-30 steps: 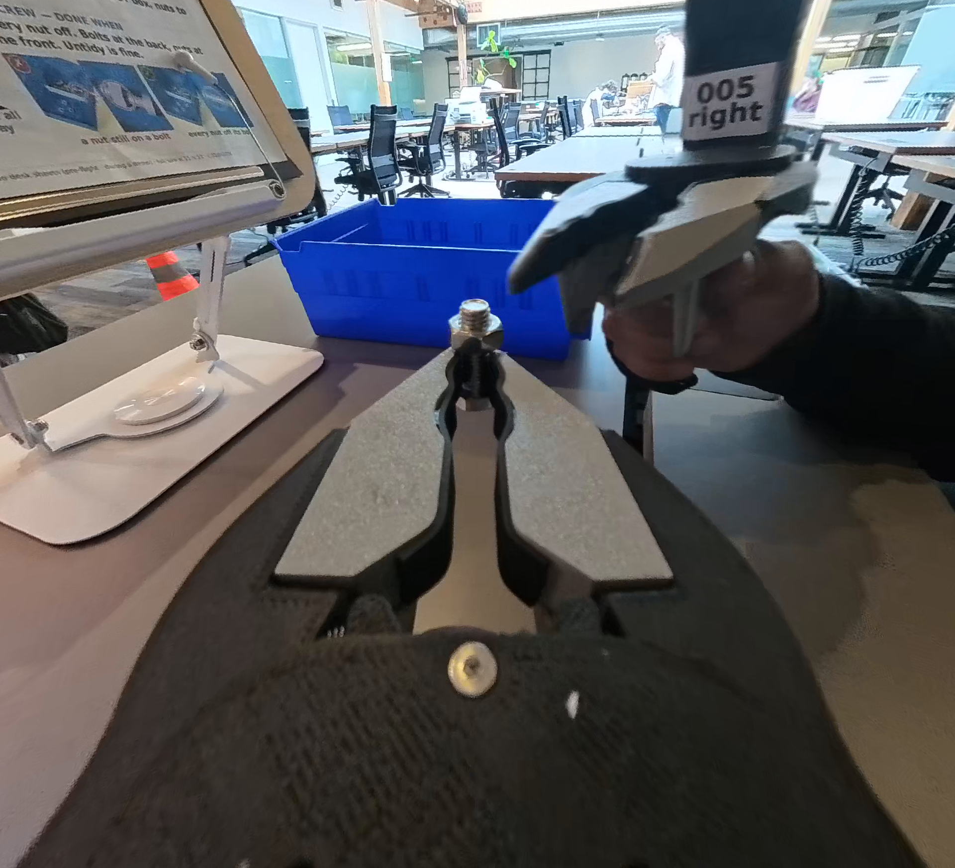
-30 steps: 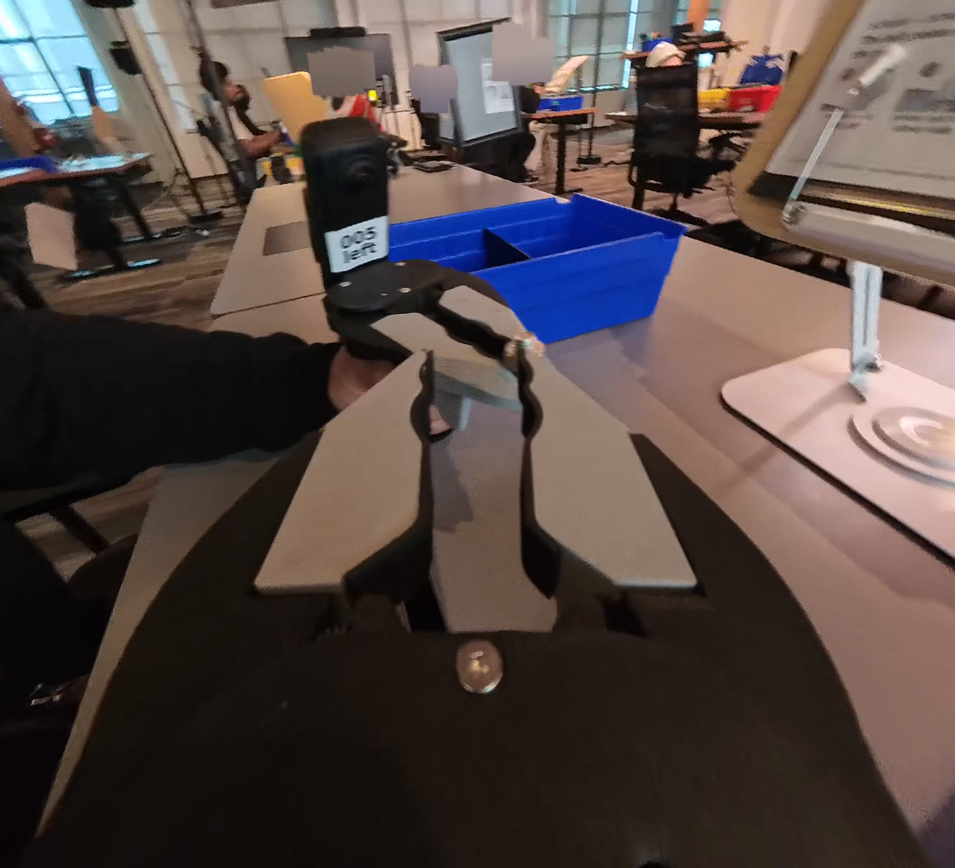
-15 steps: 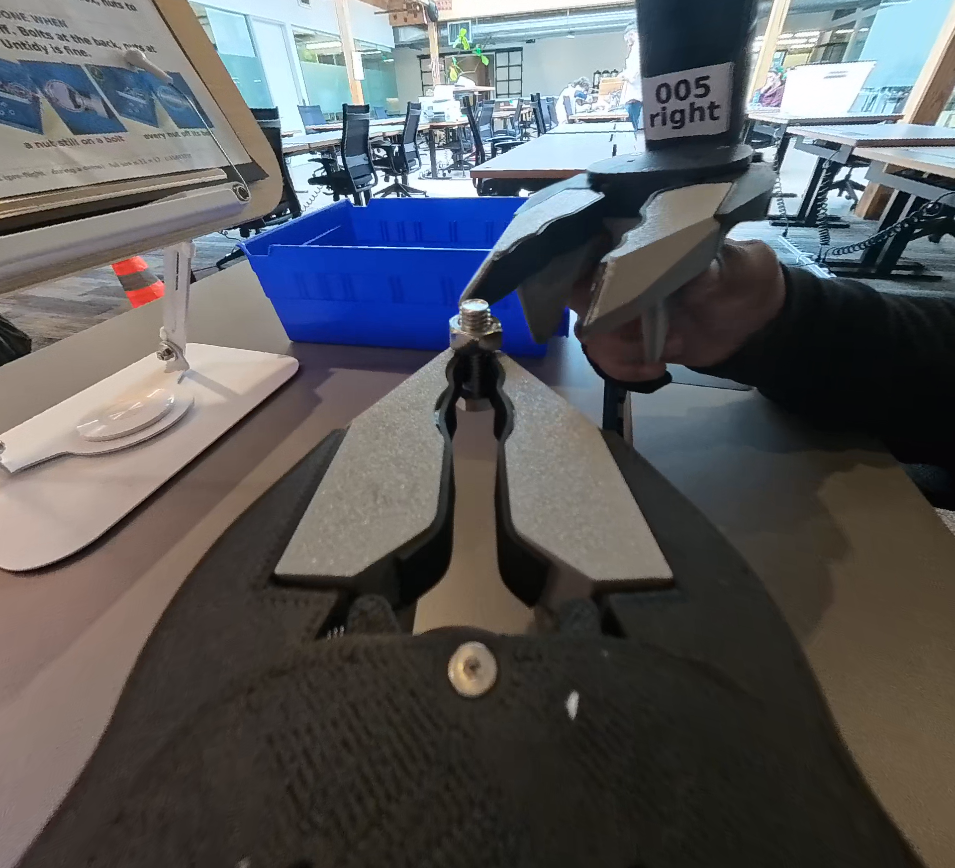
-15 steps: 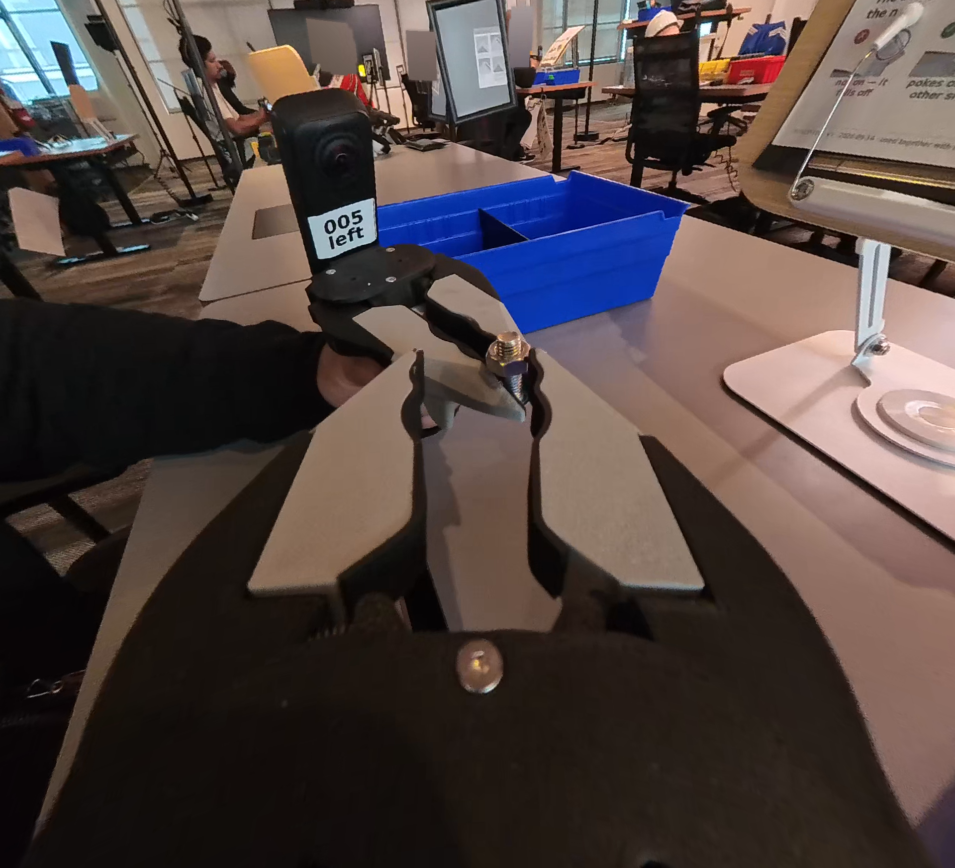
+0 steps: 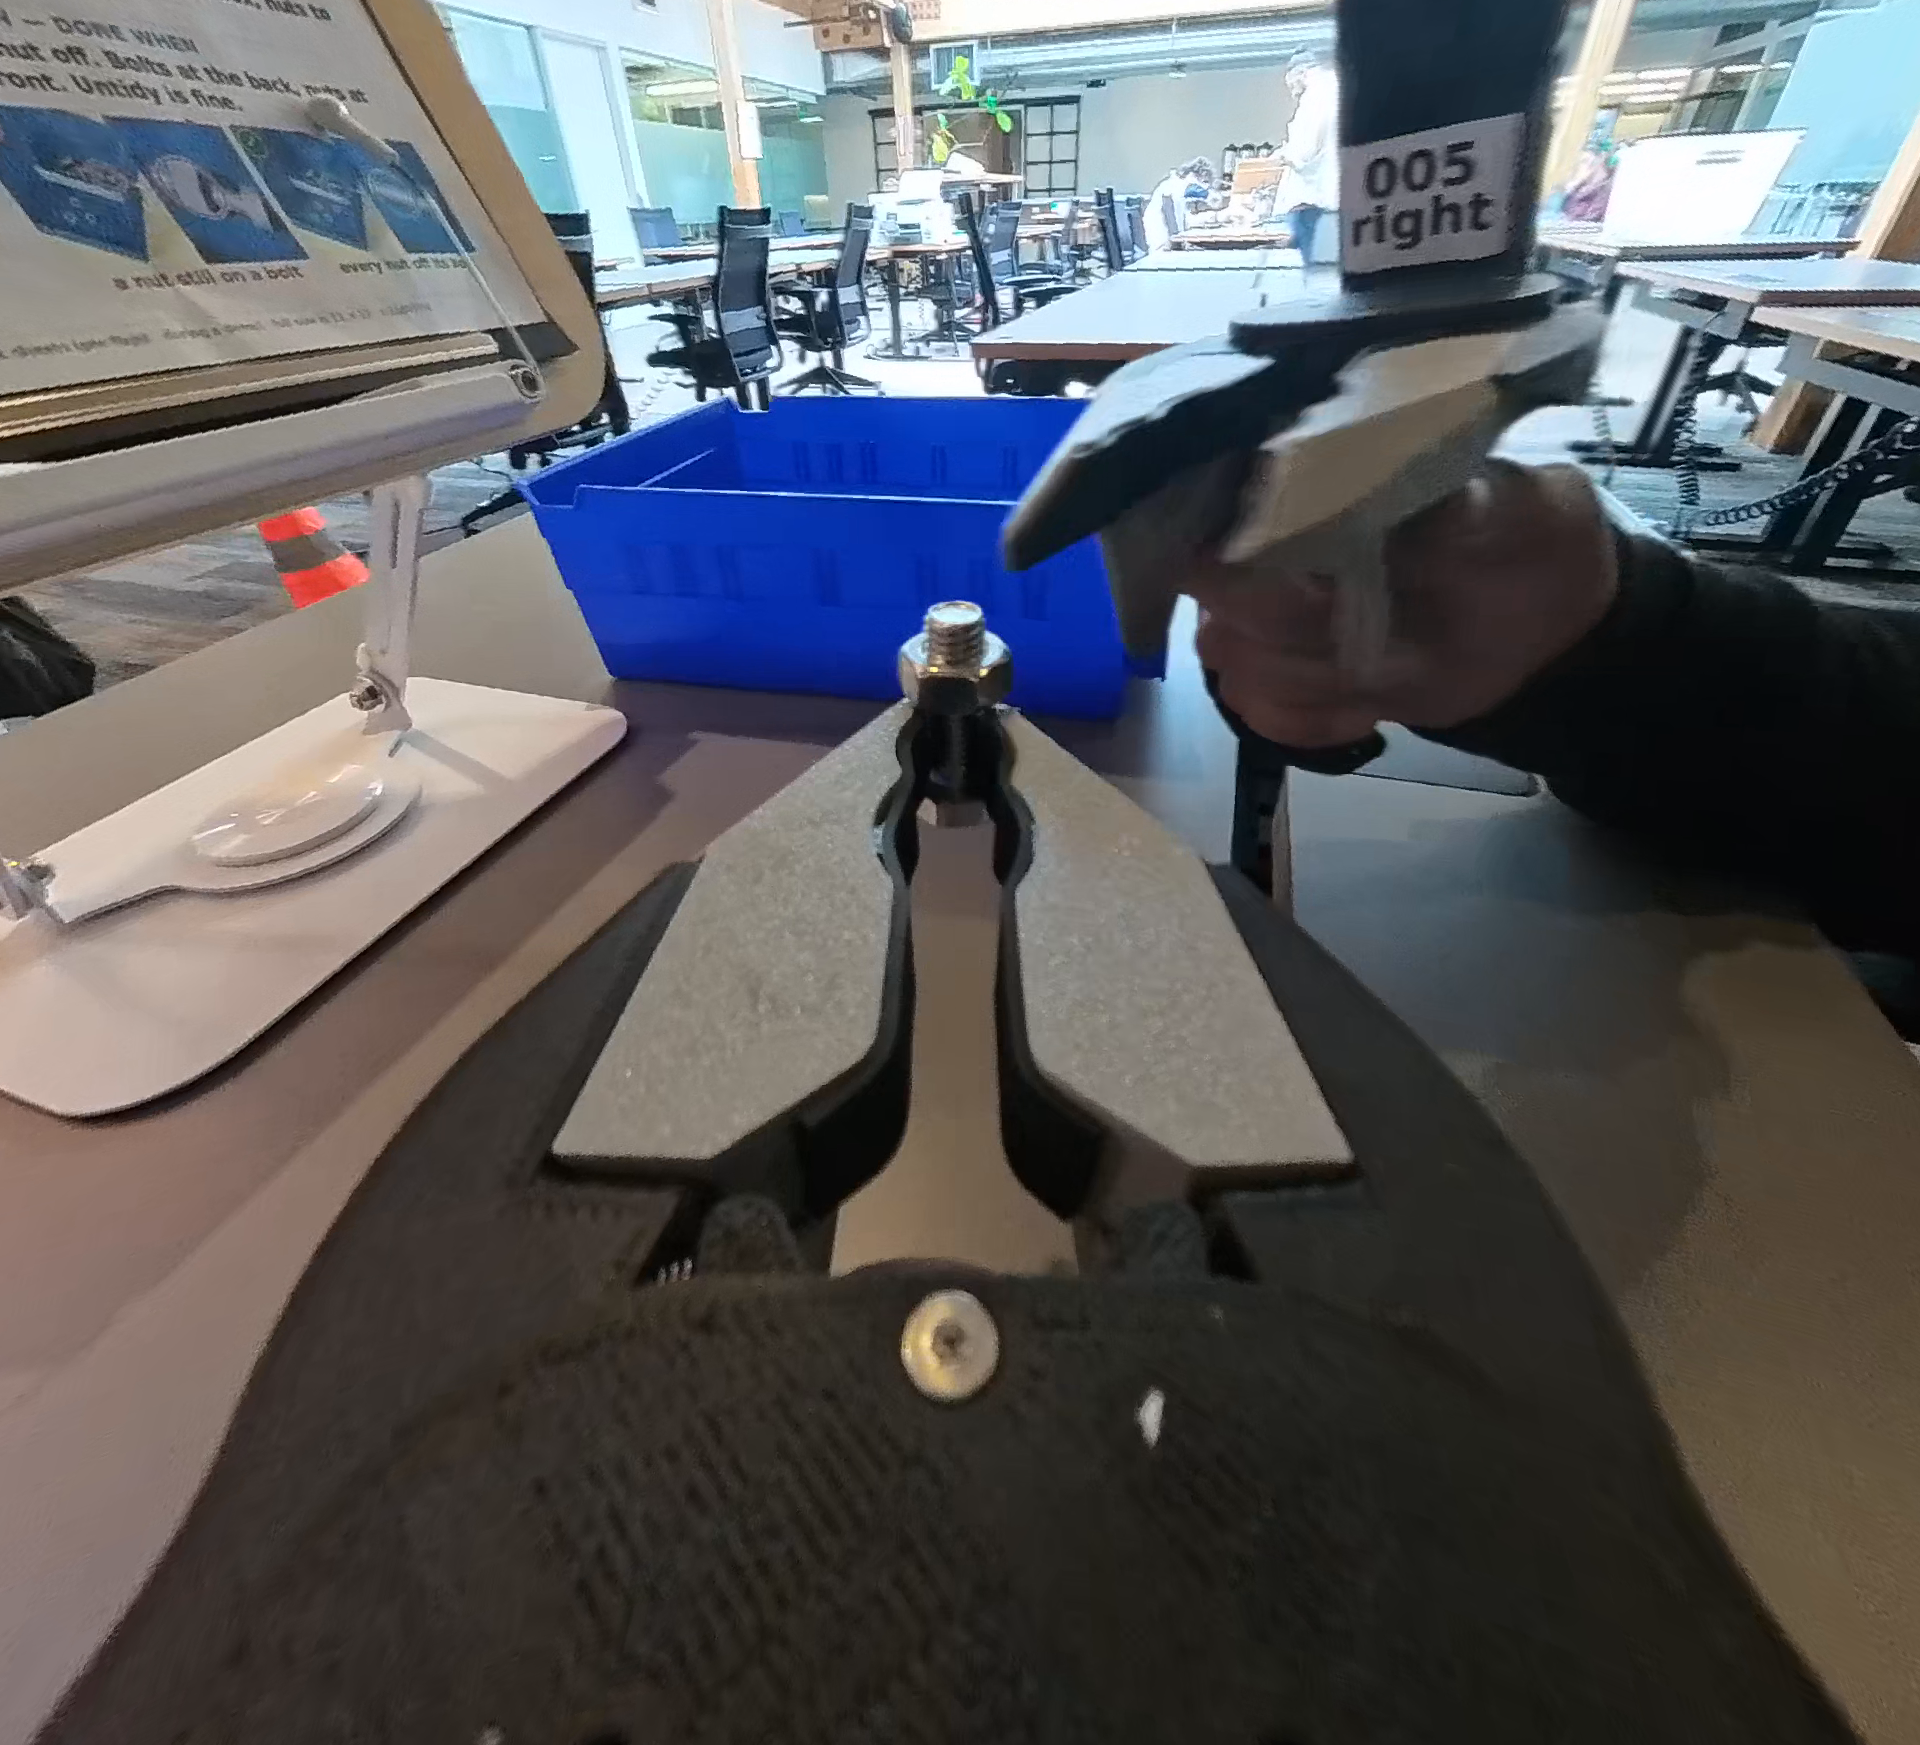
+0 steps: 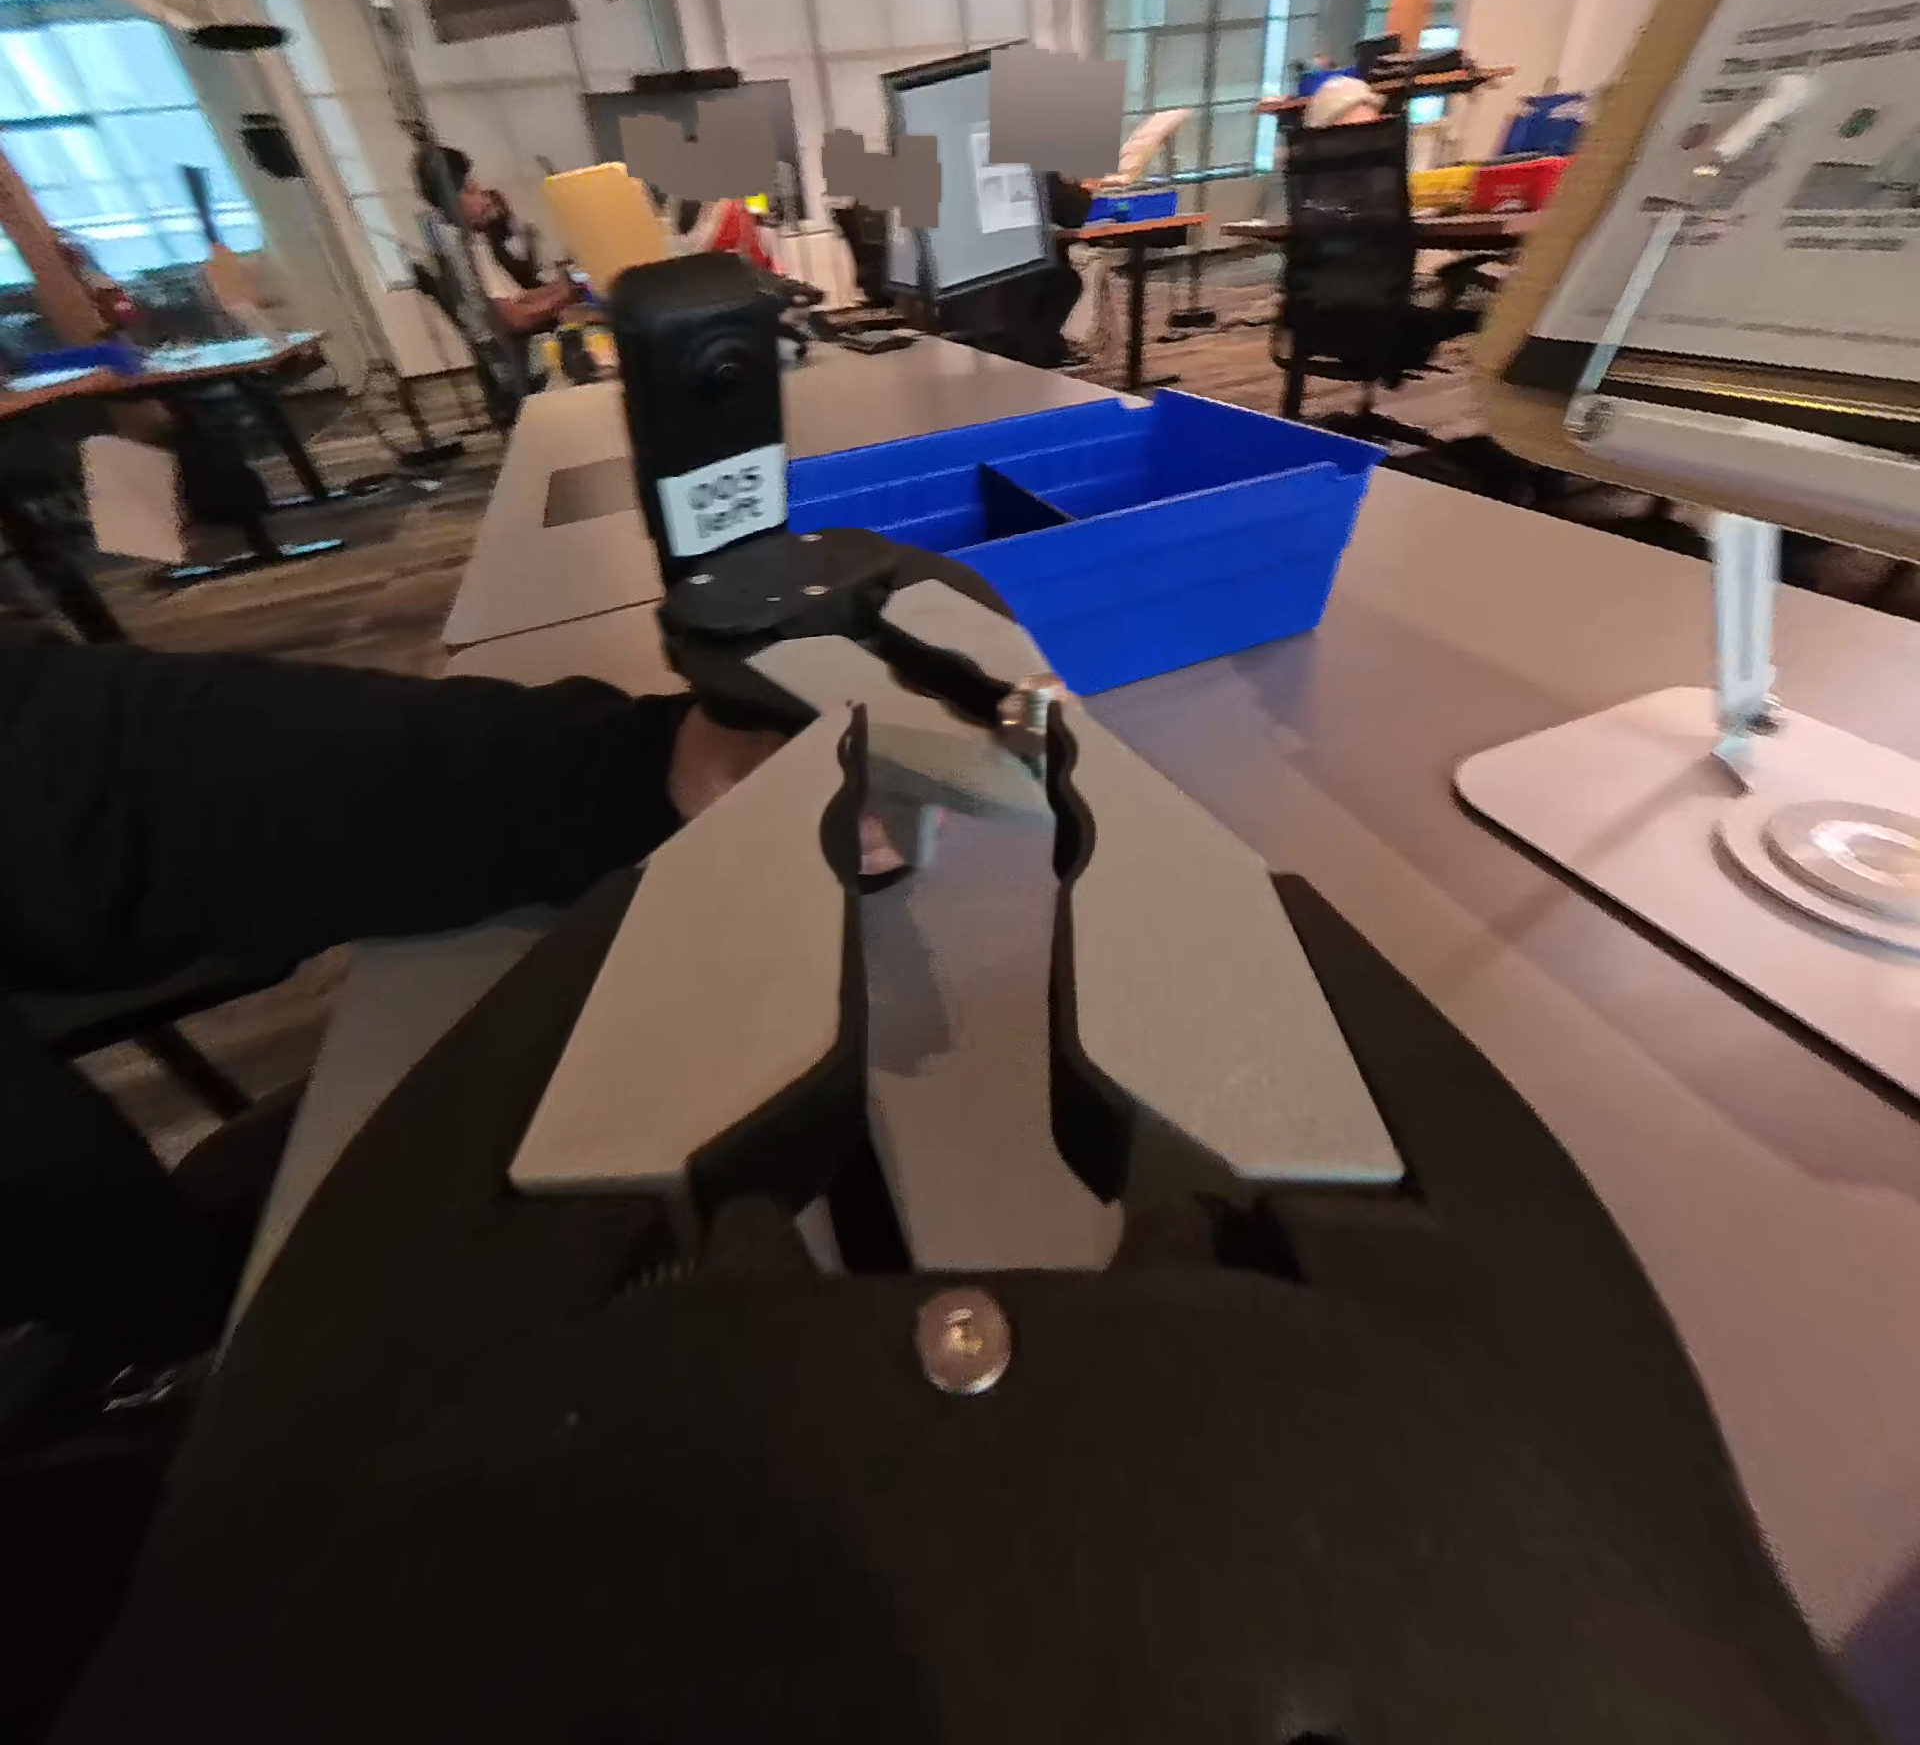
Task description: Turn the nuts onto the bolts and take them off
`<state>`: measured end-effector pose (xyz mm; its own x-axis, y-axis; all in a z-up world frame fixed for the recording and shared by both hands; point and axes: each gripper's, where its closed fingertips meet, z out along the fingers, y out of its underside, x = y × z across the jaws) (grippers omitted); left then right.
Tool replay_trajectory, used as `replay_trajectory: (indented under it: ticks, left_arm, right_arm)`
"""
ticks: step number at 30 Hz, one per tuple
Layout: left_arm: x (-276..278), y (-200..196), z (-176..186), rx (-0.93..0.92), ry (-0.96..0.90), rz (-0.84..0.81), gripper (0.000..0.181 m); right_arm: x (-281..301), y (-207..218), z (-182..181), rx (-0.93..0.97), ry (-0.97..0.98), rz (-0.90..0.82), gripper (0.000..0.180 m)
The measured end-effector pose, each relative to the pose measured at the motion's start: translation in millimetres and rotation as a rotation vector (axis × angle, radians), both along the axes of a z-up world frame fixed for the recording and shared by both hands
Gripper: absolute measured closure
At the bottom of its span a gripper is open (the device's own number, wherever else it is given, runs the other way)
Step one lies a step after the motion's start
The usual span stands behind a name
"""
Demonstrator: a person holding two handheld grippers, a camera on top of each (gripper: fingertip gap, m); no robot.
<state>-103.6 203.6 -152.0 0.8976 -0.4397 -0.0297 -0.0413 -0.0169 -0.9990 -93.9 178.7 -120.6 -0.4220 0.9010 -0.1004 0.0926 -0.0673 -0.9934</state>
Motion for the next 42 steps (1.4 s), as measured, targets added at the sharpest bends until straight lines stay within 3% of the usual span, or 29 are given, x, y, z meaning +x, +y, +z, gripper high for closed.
replay_trajectory:
  ticks: [4,11,14,24,29,33,42]
  left_arm:
    - [9,-1,-3,-0.009,0.009,-0.046,0.174]
    - [14,-3,-2,0.005,0.015,-0.064,0.174]
    - [15,-3,-3,0.01,0.029,-0.064,0.174]
    - [11,1,-7,-0.003,0.006,-0.033,0.174]
    - [0,8,-10,-0.013,0.017,0.05,0.154]
    - [3,7,-12,-0.019,0.022,0.028,0.144]
    - [5,9,-19,-0.032,0.068,0.036,0.142]
  right_arm:
    - [-5,10,-5,0.025,-0.015,-0.068,0.146]
    - [-12,1,-19,0.064,-0.074,-0.041,0.153]
    - [-12,2,-20,0.051,-0.079,-0.046,0.165]
    - [-16,7,-25,0.061,-0.097,-0.09,0.166]
    - [-17,11,-29,0.058,-0.11,-0.108,0.166]
    - [-17,19,-25,0.046,-0.092,-0.15,0.166]
    - [-12,29,-16,0.022,-0.065,-0.18,0.166]
